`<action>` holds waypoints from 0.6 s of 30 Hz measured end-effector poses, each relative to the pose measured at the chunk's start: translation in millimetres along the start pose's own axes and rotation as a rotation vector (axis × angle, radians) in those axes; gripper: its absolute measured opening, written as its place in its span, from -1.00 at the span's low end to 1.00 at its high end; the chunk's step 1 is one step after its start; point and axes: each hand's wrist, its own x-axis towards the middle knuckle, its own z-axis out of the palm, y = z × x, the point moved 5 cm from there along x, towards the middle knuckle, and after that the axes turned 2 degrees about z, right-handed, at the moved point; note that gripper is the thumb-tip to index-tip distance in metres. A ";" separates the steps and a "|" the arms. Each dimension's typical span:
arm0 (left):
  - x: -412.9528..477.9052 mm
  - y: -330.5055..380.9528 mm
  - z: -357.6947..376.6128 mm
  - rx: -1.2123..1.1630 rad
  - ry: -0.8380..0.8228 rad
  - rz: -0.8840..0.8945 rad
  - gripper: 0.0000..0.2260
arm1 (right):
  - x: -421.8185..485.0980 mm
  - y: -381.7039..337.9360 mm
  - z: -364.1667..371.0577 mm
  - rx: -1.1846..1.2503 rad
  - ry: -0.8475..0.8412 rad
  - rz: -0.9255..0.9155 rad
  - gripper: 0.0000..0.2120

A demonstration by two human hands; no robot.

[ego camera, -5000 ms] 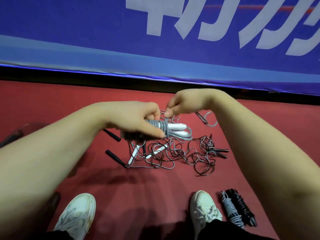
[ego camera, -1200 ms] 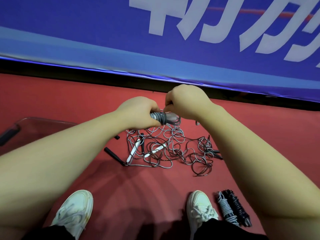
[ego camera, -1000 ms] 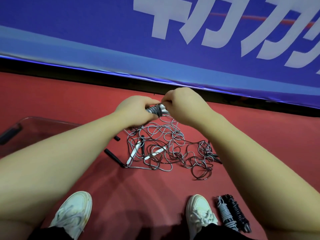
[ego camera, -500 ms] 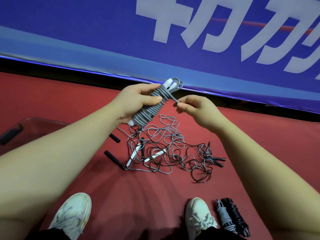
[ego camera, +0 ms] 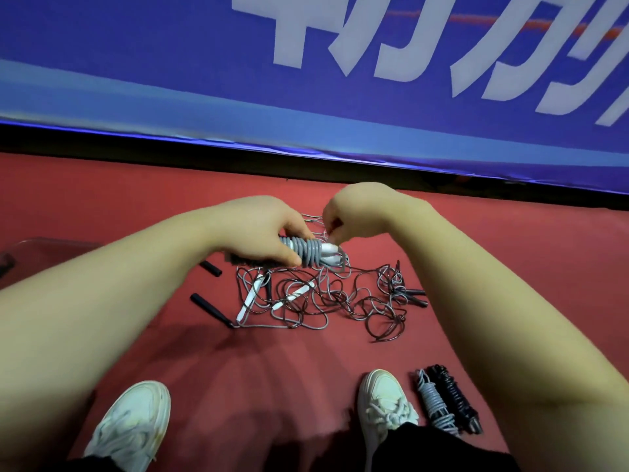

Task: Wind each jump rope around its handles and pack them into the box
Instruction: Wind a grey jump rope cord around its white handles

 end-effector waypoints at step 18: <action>6.8 -43.5 -3.8 -0.803 0.542 -0.275 -0.50 | -18.0 -23.7 -15.7 0.632 0.840 -0.097 -0.93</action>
